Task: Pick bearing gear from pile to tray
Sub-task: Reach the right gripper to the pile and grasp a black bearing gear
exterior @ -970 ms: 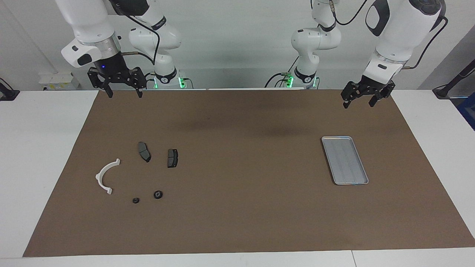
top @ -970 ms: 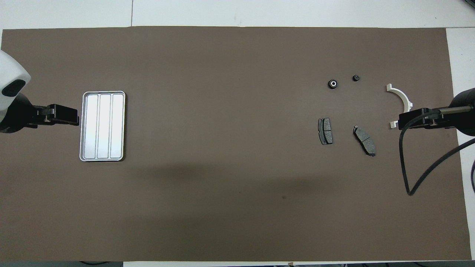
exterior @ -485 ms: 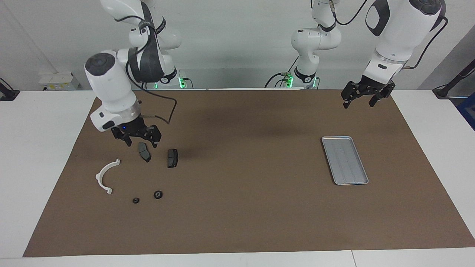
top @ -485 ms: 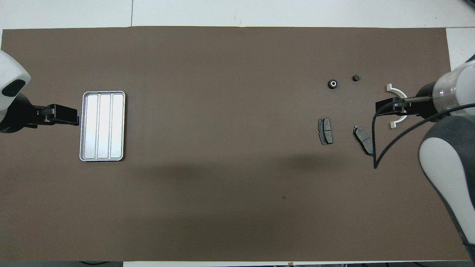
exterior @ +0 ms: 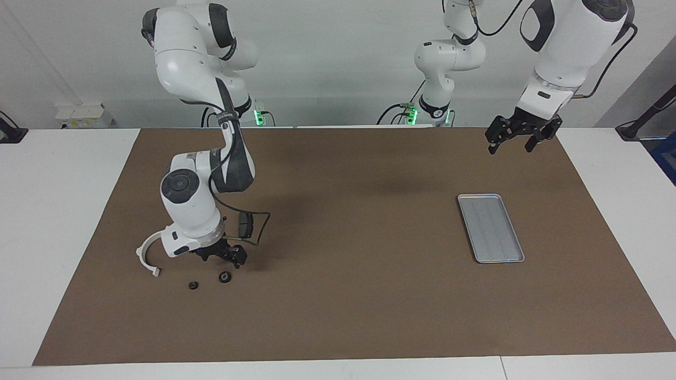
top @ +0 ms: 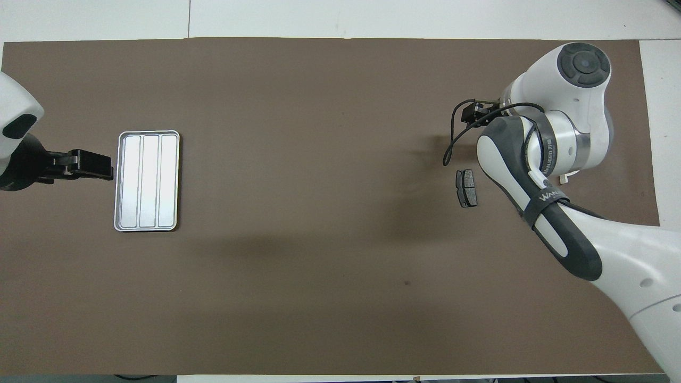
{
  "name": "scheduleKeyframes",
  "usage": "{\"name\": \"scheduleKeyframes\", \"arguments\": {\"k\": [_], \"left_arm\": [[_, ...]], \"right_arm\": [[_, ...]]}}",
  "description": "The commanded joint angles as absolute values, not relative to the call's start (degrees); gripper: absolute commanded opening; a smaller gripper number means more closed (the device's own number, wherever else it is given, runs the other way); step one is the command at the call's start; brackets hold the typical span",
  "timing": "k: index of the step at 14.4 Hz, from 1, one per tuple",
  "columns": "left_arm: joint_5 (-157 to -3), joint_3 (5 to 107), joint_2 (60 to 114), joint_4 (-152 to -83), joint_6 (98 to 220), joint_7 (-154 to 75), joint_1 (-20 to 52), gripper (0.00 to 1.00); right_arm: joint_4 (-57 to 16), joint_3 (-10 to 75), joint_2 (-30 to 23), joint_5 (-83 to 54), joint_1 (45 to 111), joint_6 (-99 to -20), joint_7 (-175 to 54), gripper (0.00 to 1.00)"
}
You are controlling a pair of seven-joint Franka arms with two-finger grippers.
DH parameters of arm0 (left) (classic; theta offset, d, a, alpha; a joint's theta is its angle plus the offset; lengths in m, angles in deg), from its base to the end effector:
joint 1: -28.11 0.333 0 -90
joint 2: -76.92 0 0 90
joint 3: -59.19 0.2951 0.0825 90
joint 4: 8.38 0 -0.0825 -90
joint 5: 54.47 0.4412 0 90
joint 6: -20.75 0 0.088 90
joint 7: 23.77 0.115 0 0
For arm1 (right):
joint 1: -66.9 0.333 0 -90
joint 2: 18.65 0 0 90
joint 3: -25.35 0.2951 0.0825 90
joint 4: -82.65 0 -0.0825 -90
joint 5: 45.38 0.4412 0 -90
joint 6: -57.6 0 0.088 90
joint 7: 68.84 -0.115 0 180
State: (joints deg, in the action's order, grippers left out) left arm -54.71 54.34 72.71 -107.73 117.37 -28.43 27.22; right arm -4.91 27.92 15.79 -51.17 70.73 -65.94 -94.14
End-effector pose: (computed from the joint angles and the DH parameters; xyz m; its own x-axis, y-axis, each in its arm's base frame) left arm 0.5953 -0.0616 0.5631 0.9995 -0.0183 0.0256 -0.0183 -0.9998 0.0000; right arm 0.7403 0.0744 0.2537 0.9592 -0.2782 0.0496 -0.2804 -0.9589 0.0433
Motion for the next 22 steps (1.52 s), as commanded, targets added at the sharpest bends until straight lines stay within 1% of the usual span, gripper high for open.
{"name": "scheduleKeyframes", "arguments": {"k": [1, 5, 7, 8, 10, 11, 13, 14, 18, 19, 20, 22], "left_arm": [[-55.17, 54.35, 71.21, -109.01, 116.81, -28.08, 27.5, 1.0], [-55.17, 54.35, 71.21, -109.01, 116.81, -28.08, 27.5, 1.0], [-55.17, 54.35, 71.21, -109.01, 116.81, -28.08, 27.5, 1.0], [-55.17, 54.35, 71.21, -109.01, 116.81, -28.08, 27.5, 1.0], [-55.17, 54.35, 71.21, -109.01, 116.81, -28.08, 27.5, 1.0], [-55.17, 54.35, 71.21, -109.01, 116.81, -28.08, 27.5, 1.0], [-55.17, 54.35, 71.21, -109.01, 116.81, -28.08, 27.5, 1.0], [-55.17, 54.35, 71.21, -109.01, 116.81, -28.08, 27.5, 1.0], [-55.17, 54.35, 71.21, -109.01, 116.81, -28.08, 27.5, 1.0], [-55.17, 54.35, 71.21, -108.93, 116.81, -28.08, 27.5, 1.0], [-55.17, 54.35, 71.21, -109.01, 116.81, -28.08, 27.5, 1.0], [-55.17, 54.35, 71.21, -109.01, 116.81, -28.08, 27.5, 1.0]], "right_arm": [[2.39, 27.73, 21.41, -52.67, 70.77, -64.04, -96.7, 1.0], [3.72, 27.9, 23.01, -52.06, 70.86, -62.89, -100.57, 1.0], [3.64, 27.99, 23.18, -51.36, 70.42, -63.16, -101.09, 0.97], [3.72, 27.99, 23.18, -49.61, 70.59, -62.98, -101.36, 0.94], [3.64, 27.9, 23.1, -48.72, 70.77, -62.98, -101.27, 0.79], [3.64, 27.9, 23.1, -48.54, 70.77, -63.33, -101.36, 0.66], [3.64, 27.99, 23.01, -48.1, 70.24, -63.77, -101.62, 0.25], [3.64, 27.99, 23.01, -48.19, 70.07, -63.77, -101.62, 0.0], [3.64, 27.99, 23.01, -48.28, 70.24, -62.63, -101.62, 0.0], [3.81, 28.08, 22.92, -48.45, 70.41, -60.89, -101.54, 0.0], [5.73, 28.08, 22.66, -48.63, 70.59, -58.26, -101.19, 0.0], [10.91, 28.25, 20.91, -49.33, 70.94, -47.83, -99.35, 0.0]]}}
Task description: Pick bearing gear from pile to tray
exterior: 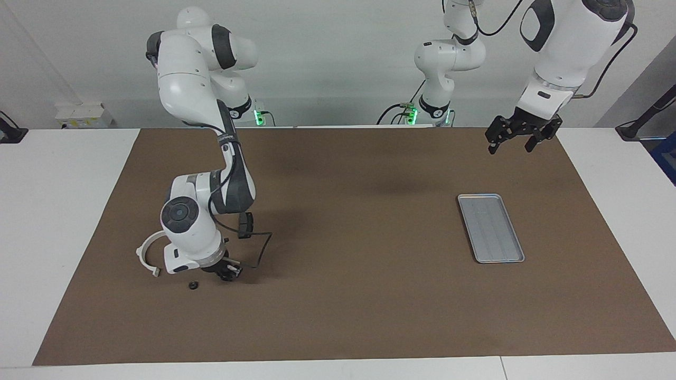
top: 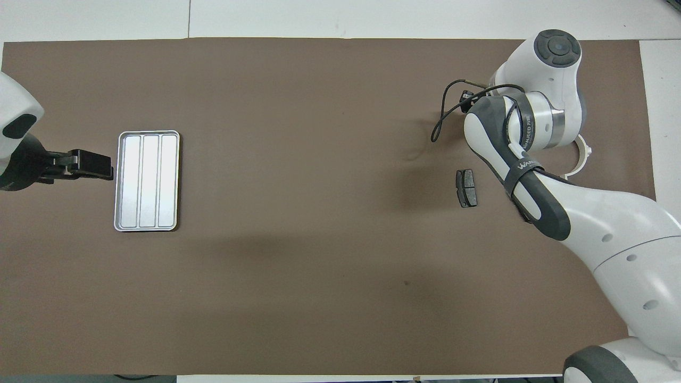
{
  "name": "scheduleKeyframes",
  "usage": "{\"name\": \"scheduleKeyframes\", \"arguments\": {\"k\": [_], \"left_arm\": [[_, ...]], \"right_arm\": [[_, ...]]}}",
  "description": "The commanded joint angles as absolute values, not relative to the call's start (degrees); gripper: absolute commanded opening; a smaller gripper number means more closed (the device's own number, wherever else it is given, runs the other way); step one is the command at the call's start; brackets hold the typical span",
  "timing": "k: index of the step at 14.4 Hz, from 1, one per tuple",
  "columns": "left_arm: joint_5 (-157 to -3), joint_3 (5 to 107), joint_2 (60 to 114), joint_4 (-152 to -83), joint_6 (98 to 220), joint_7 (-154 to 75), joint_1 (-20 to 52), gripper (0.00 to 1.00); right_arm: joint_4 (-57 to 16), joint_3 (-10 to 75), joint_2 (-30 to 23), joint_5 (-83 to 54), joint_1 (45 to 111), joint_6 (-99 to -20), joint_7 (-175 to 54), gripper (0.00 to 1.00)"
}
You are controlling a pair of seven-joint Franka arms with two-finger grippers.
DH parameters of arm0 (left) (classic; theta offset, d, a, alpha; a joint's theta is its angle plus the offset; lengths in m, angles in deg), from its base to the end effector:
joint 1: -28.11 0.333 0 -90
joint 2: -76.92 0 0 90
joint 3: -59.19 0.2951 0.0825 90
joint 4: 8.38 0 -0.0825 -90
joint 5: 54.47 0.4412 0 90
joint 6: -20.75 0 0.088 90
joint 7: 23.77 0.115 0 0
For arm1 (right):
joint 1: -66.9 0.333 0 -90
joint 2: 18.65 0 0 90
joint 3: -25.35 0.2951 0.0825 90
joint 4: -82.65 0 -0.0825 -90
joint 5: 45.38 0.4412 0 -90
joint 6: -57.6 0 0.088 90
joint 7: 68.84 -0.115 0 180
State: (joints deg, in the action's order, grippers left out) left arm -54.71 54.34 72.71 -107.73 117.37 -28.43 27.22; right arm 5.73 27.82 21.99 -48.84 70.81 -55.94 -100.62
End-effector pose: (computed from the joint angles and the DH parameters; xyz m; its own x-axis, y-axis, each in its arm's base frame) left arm 0.5953 -0.0616 0.5631 0.9995 -0.0183 0.0256 -0.0183 -0.9998 0.0000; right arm 0.7602 0.0750 0.2517 0.9088 -0.4146 -0.0457 -0.4119 -0.9093 0.0583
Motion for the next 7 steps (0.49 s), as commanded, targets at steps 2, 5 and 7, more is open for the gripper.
{"name": "scheduleKeyframes", "arguments": {"k": [2, 5, 7], "left_arm": [[-55.17, 54.35, 71.21, -109.01, 116.81, -28.08, 27.5, 1.0], [-55.17, 54.35, 71.21, -109.01, 116.81, -28.08, 27.5, 1.0], [-55.17, 54.35, 71.21, -109.01, 116.81, -28.08, 27.5, 1.0]], "right_arm": [[11.81, 28.34, 15.04, -49.94, 73.04, -39.99, -96.71, 0.0], [11.64, 28.26, 7.03, -48.63, 79.26, -32.59, -98.97, 0.0], [11.37, 28.6, 4.91, -47.67, 85.24, -31.17, -113.05, 0.0]]}}
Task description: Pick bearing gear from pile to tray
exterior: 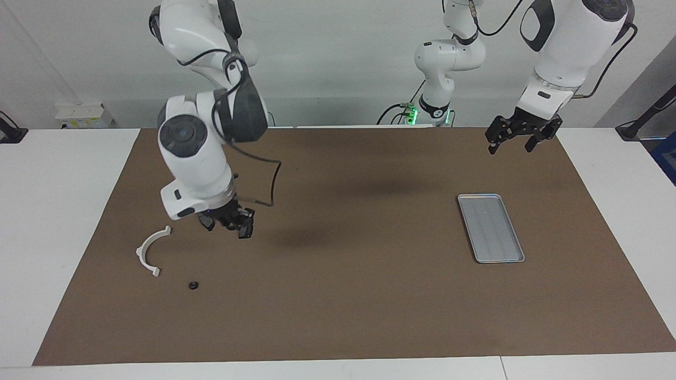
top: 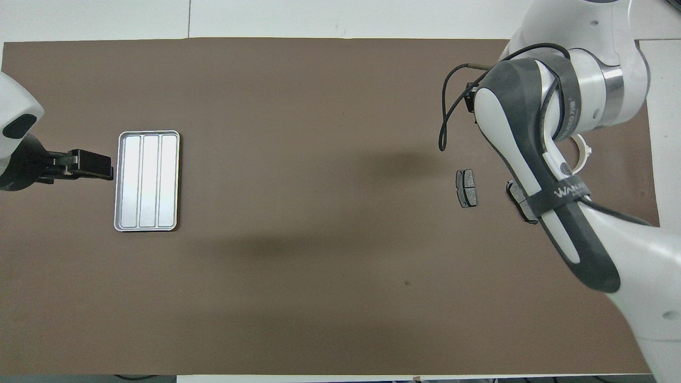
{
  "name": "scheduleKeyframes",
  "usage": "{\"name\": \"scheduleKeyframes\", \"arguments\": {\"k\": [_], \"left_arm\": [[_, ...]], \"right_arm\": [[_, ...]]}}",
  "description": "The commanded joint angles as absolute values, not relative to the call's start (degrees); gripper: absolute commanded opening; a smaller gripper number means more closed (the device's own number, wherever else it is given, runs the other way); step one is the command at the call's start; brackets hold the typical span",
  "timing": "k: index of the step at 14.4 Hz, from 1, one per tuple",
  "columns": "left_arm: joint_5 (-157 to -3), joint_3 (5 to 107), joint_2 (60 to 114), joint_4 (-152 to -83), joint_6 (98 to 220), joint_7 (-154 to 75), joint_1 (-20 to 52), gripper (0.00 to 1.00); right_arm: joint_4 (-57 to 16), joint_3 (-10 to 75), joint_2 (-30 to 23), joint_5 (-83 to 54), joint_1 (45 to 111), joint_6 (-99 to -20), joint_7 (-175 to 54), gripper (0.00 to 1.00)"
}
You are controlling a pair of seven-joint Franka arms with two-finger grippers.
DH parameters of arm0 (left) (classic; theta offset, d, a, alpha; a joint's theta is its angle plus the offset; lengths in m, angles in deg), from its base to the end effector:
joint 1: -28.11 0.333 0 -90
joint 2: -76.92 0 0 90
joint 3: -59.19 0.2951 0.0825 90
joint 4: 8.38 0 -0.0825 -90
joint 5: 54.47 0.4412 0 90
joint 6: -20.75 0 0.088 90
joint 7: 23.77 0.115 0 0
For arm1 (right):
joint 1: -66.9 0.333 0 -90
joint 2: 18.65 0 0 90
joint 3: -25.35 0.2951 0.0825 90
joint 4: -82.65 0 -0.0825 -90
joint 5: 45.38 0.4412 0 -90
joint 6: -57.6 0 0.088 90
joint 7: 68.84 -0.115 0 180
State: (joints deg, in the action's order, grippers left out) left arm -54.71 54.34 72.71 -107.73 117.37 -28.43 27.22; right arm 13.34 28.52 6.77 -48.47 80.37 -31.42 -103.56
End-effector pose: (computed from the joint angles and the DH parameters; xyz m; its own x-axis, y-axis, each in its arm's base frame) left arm 0.5953 -0.0616 0.5631 0.9995 -0.0183 0.0256 -0.0183 -0.9998 0.0000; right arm 0.6973 0.1940 0.4872 0.9471 -0.3145 -0.0642 -0.3091 -0.9476 0.0810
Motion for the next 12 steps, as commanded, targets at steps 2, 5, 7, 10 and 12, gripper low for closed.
{"name": "scheduleKeyframes", "arguments": {"k": [2, 5, 7, 10, 12], "left_arm": [[-55.17, 54.35, 71.21, -108.93, 116.81, -28.08, 27.5, 1.0], [-55.17, 54.35, 71.21, -109.01, 116.81, -28.08, 27.5, 1.0], [-55.17, 54.35, 71.21, -109.01, 116.73, -28.08, 27.5, 1.0], [-55.17, 54.35, 71.21, -109.01, 116.81, -28.08, 27.5, 1.0], [-55.17, 54.26, 71.21, -109.01, 116.81, -28.08, 27.5, 1.0]], "right_arm": [[10.15, 29.04, 4.73, -43.63, 90.26, -34.83, -128.8, 0.0], [2.26, 29.05, 4.99, -43.27, 95.71, -46.59, -140.96, 0.0], [-4.33, 28.96, 5.6, -43.35, 98.09, -56.08, -144.94, 0.0], [-3.94, 28.78, 13.83, -47.55, 102.66, -65.06, -152.84, 0.0], [-2.96, 28.87, 17.02, -49.15, 102.85, -67.02, -154.01, 0.0]]}}
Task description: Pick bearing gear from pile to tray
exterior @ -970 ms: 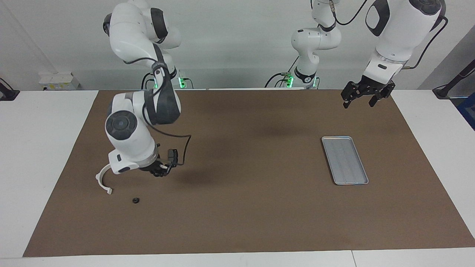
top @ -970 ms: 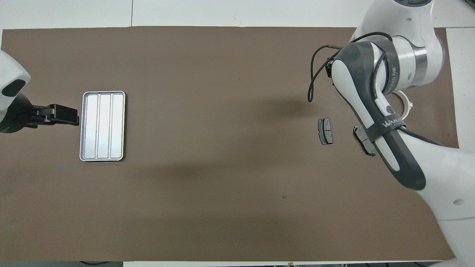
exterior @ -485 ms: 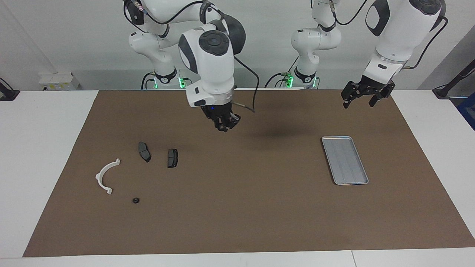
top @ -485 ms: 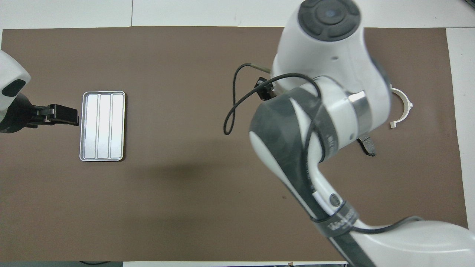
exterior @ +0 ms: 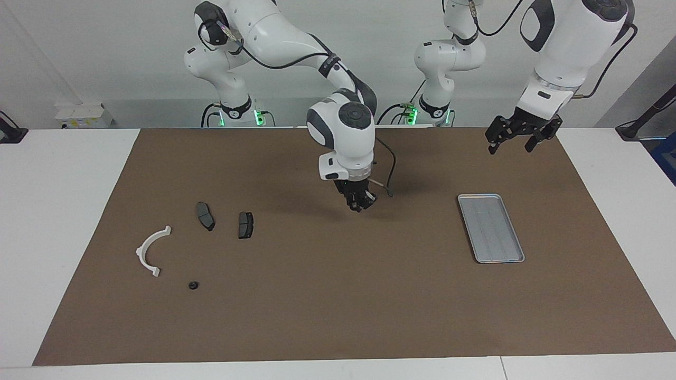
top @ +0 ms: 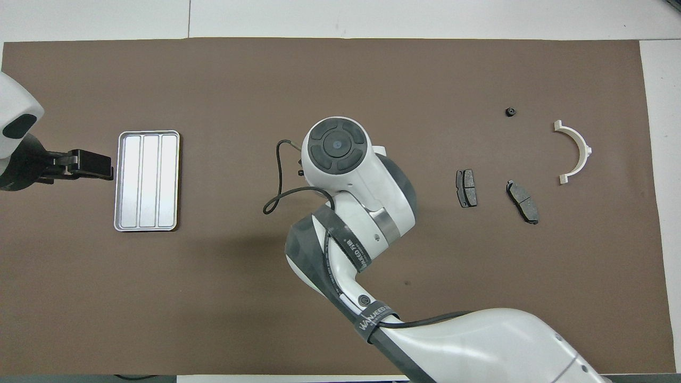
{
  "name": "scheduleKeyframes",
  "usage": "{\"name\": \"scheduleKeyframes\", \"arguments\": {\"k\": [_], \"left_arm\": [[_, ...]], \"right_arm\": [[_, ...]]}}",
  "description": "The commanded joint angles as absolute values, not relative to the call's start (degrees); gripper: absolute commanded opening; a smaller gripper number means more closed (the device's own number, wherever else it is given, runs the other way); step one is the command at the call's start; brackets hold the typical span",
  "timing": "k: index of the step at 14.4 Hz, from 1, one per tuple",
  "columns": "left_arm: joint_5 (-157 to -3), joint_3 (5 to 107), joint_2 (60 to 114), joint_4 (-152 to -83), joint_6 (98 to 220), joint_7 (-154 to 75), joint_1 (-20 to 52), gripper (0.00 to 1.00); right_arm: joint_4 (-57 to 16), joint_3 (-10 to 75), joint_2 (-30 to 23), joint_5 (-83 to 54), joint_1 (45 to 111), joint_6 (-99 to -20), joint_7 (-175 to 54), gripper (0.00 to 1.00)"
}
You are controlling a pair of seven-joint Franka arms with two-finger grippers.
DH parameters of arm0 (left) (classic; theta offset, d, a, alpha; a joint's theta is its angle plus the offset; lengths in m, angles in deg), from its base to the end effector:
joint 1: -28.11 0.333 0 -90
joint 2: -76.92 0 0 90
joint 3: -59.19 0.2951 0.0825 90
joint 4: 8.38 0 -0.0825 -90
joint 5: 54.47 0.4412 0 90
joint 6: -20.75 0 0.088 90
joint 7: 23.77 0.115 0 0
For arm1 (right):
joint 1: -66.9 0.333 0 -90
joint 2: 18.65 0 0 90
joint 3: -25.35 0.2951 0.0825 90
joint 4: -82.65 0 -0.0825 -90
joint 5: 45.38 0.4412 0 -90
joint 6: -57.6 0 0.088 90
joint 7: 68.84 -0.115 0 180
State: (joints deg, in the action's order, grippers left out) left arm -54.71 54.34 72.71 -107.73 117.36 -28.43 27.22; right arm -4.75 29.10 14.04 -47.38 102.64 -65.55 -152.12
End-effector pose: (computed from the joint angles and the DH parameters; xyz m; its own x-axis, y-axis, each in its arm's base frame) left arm 0.5952 -0.0616 0.5631 0.9995 -0.0183 0.0255 -0.0183 -0.9998 0.0000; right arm 0.5804 0.4687 0.2776 0.7267 -0.6870 0.0013 -0.6859 -0.7256 -0.0549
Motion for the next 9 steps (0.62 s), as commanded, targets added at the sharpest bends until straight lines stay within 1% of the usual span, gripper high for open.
{"name": "scheduleKeyframes", "arguments": {"k": [1, 5, 9], "left_arm": [[-55.17, 54.35, 71.21, -109.01, 116.81, -28.08, 27.5, 1.0], [-55.17, 54.35, 71.21, -109.01, 116.81, -28.08, 27.5, 1.0], [-55.17, 53.83, 71.21, -108.93, 117.69, -27.64, 27.23, 1.0]], "right_arm": [[-2.95, 28.87, 17.64, -49.24, 102.76, -67.72, -154.01, 0.0], [-4.01, 28.78, 18.17, -49.51, 102.14, -73.17, -153.92, 0.0], [-3.92, 28.78, 18.35, -49.42, 102.15, -73.26, -154.09, 0.0]]}}
